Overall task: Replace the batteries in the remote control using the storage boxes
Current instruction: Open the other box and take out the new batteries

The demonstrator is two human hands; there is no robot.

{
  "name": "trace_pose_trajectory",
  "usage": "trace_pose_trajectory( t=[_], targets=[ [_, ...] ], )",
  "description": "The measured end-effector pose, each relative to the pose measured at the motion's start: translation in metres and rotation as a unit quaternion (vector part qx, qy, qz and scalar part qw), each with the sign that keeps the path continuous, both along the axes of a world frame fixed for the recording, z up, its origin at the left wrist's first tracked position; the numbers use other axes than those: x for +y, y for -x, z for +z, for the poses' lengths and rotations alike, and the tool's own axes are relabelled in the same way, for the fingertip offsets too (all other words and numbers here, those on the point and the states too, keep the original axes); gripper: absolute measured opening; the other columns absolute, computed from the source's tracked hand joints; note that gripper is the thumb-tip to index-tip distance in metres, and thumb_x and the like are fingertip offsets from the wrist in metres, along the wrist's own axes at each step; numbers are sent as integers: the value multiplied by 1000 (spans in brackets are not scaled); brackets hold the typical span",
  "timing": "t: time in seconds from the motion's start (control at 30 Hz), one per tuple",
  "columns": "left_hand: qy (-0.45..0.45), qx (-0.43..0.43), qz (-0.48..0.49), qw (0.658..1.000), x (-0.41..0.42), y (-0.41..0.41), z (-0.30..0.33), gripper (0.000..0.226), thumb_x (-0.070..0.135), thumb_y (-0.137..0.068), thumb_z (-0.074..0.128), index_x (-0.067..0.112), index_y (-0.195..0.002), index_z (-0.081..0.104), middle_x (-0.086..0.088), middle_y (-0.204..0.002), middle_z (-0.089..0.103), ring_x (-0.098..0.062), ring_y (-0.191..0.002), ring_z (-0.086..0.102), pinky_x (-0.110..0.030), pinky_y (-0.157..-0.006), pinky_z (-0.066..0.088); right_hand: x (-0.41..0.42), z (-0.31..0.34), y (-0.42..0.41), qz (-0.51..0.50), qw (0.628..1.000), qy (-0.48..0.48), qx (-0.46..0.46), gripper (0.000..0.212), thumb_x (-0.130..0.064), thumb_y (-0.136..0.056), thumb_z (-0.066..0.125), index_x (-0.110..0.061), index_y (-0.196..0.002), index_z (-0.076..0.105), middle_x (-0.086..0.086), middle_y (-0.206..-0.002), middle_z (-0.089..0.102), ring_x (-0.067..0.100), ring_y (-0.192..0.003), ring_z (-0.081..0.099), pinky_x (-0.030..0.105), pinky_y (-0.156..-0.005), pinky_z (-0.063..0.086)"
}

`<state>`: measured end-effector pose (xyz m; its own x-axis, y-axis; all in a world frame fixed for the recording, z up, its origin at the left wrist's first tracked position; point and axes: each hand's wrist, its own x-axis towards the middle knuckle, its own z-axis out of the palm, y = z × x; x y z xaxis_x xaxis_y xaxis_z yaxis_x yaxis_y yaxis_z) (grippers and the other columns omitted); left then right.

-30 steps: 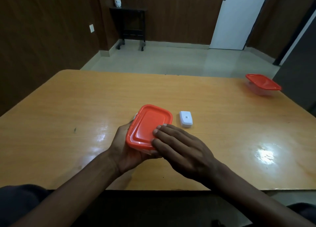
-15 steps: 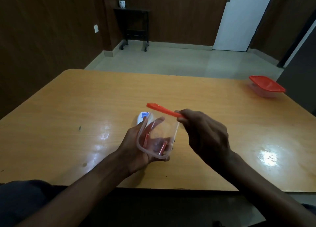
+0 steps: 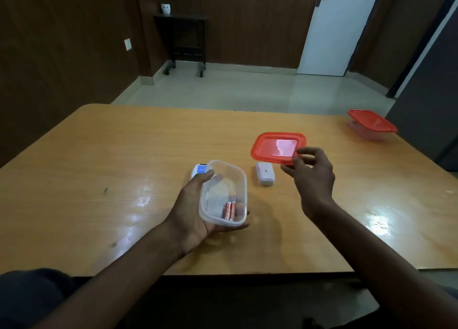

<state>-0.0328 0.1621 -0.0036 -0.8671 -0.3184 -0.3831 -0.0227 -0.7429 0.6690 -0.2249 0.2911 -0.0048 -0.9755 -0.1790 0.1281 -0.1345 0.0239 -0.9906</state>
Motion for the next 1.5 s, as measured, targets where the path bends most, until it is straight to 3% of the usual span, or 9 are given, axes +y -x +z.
trace_pose_trajectory(
  t=[0.17, 0.3, 0.53, 0.7, 0.83, 0.97, 1.1, 1.27, 1.5],
  targets=[
    [21, -49, 19, 998, 12, 4, -6, 36, 38, -101, 48, 17, -130, 55, -28, -113, 72, -43, -110, 68, -49, -84, 57, -6, -20, 35, -5, 985, 11, -171, 32, -5, -97, 61, -13, -128, 61, 14, -119, 67, 18, -86, 74, 34, -88, 61],
    [47, -42, 23, 998, 19, 5, -12, 20, 30, -103, 50, 18, -111, 64, -12, -100, 79, -33, -98, 74, -57, -98, 51, -7, -19, 34, 55, 976, -85, -192, 49, -6, -94, 58, -12, -142, 51, 17, -93, 69, 22, -60, 69, 44, -86, 62],
    [130, -24, 55, 990, 19, 13, -31, 58, 36, -90, 64, 22, -145, 49, -8, -134, 67, -30, -120, 66, -57, -107, 46, -4, -3, -1, 31, 978, -201, -37, 20, -26, -88, 62, -19, -106, 66, 5, -89, 70, 24, -74, 72, 35, -54, 56],
    [182, -36, 49, 981, 23, 17, -36, 59, 40, -90, 64, 28, -145, 48, -10, -128, 70, -32, -114, 69, -56, -104, 50, -4, 1, -42, 237, 916, -324, 27, 23, -32, -86, 66, -17, -102, 64, 8, -80, 74, 27, -65, 74, 32, -42, 52],
    [236, -36, 14, 971, 27, 17, -35, 66, 35, -90, 65, 24, -151, 41, -2, -125, 71, -23, -112, 71, -44, -101, 54, 8, -2, -28, 224, 884, -401, 85, 38, -13, -81, 57, -15, -119, 60, 8, -84, 72, 29, -61, 72, 44, -53, 62],
    [330, -77, -41, 940, 30, 12, -36, 35, 22, -97, 62, 23, -133, 63, 9, -125, 71, -8, -107, 71, -38, -110, 47, 24, 2, -2, 138, 838, -498, 174, 47, -15, -78, 56, -11, -125, 55, 12, -96, 71, 36, -79, 67, 44, -74, 59],
    [384, -88, -119, 912, 33, 13, -34, 28, 22, -99, 58, 39, -119, 70, 14, -125, 70, -6, -113, 65, -24, -102, 47, 32, 4, 9, 131, 806, -538, 209, 40, -8, -77, 55, -8, -117, 53, 12, -94, 67, 38, -71, 64, 46, -69, 58],
    [430, -67, -197, 879, 41, 18, -32, 43, 22, -102, 52, 39, -142, 52, 19, -143, 53, 1, -123, 52, -13, -86, 42, 38, 14, 8, 168, 754, -591, 230, 37, 0, -76, 57, -9, -110, 68, 13, -102, 68, 35, -69, 64, 43, -71, 60],
    [454, -55, -203, 866, 38, 22, -35, 47, 23, -102, 52, 37, -147, 47, 18, -149, 48, 0, -132, 45, -15, -97, 38, 34, 12, 8, 163, 717, -619, 274, 21, -38, -75, 78, -20, -85, 78, 1, -96, 65, 22, -81, 65, 29, -58, 48]
  ],
)
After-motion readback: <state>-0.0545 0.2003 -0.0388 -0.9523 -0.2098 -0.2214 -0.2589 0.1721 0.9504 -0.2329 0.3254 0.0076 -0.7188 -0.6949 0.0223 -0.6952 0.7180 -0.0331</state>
